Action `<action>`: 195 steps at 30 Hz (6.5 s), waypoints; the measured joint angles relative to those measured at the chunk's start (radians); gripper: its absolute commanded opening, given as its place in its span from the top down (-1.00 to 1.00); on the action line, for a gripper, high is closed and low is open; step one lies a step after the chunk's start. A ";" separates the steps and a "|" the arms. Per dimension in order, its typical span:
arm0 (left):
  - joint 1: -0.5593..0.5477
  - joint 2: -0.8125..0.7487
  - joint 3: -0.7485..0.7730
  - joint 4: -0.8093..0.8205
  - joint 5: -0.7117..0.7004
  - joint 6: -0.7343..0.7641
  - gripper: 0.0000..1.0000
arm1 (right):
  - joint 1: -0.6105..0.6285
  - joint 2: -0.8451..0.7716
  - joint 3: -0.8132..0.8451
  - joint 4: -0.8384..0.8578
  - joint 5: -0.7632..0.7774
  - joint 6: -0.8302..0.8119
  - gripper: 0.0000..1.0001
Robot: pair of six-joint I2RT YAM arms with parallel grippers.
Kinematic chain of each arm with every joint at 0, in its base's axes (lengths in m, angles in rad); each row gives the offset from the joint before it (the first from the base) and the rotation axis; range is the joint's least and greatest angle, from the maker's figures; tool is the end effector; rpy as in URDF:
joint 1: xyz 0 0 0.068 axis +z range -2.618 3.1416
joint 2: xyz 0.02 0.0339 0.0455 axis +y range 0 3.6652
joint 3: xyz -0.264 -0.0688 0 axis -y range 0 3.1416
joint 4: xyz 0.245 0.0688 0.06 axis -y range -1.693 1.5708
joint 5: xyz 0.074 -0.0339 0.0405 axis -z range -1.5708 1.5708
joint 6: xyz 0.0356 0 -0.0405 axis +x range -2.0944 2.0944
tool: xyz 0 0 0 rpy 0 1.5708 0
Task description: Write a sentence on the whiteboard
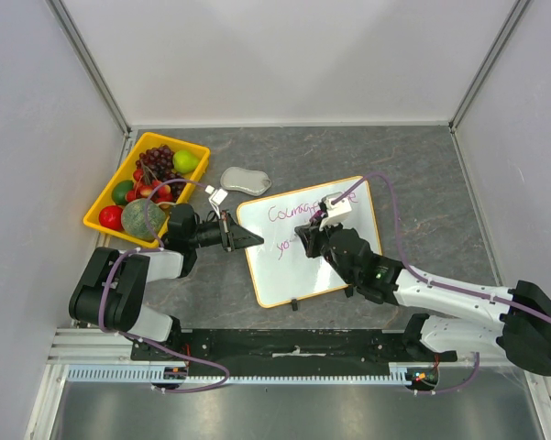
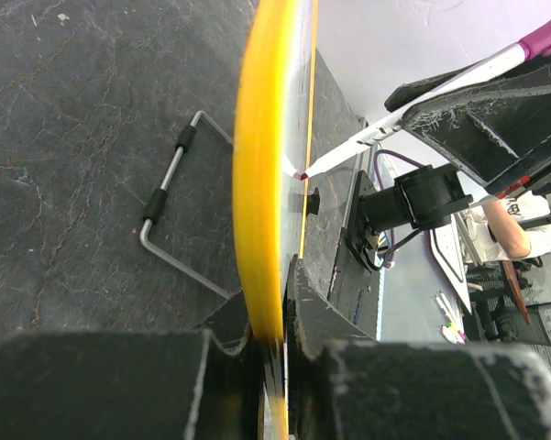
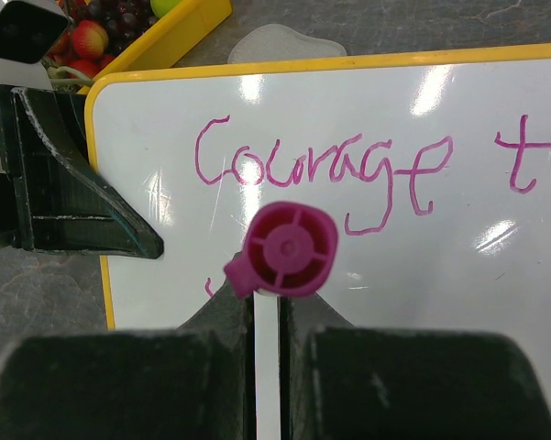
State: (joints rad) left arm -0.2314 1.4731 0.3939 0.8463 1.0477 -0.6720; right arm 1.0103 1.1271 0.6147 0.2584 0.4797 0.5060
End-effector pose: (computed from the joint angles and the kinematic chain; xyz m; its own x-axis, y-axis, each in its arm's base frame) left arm 0.2383 -0.0878 0.1674 -0.7579 -0.1409 -0.6370 0.5918 0.2622 -0.7622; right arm 0.1478 0.2046 0.2576 -0.3659 0.2258 -0.9028 -0.3848 0.8466 0.3677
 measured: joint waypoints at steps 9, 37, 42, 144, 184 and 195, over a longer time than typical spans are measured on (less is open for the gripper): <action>0.000 0.000 0.000 -0.001 -0.001 0.000 0.96 | 0.000 -0.012 -0.026 0.018 -0.016 0.008 1.00; 0.000 0.002 0.000 -0.002 -0.002 0.000 0.96 | 0.000 -0.044 -0.057 -0.010 -0.026 0.025 1.00; 0.000 0.002 0.000 -0.001 -0.002 0.000 0.96 | -0.001 -0.034 -0.036 -0.024 -0.003 0.021 1.00; -0.002 0.002 0.002 -0.006 -0.003 0.000 0.96 | -0.031 -0.063 -0.016 -0.108 -0.007 -0.010 1.00; -0.013 -0.095 -0.056 -0.095 -0.163 0.146 -0.60 | -0.084 -0.308 -0.023 -0.391 -0.192 0.156 1.00; -0.013 -0.385 -0.139 -0.192 -0.387 0.203 -0.80 | -0.096 -0.437 -0.142 -0.575 -0.287 0.286 1.00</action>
State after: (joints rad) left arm -0.2443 1.0885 0.2546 0.6548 0.6605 -0.4686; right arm 0.9146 0.6903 0.4725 -0.3161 0.1925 0.7925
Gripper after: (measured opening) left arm 0.893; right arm 0.074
